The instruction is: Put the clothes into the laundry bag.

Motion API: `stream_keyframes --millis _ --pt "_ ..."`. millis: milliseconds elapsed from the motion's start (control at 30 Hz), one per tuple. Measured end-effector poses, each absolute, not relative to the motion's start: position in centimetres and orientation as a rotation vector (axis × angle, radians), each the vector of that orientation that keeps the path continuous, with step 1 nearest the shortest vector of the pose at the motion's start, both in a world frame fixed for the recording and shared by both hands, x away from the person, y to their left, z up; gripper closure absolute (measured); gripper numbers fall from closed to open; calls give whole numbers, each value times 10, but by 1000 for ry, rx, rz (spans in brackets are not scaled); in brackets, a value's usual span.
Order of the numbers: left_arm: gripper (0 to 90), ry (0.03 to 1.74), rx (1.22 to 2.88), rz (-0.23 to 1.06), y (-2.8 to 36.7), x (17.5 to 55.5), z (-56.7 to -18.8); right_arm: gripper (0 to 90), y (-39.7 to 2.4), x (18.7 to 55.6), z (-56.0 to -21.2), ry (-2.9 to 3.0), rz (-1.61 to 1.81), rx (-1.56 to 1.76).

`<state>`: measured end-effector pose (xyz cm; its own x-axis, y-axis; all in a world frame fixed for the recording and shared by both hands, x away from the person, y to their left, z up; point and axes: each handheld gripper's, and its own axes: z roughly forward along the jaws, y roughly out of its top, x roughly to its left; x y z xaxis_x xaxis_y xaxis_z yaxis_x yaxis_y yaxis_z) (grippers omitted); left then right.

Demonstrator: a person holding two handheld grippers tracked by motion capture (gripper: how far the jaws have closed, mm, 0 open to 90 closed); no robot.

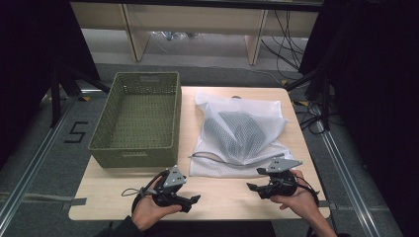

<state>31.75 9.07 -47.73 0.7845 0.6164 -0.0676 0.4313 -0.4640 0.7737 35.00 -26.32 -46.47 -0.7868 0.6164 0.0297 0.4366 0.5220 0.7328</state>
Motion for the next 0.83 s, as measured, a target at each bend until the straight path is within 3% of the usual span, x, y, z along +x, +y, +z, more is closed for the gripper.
stream_keyframes --millis 833 --pt "191 771 2163 310 91 318 -481 320 -268 337 -468 2539 1077 849"
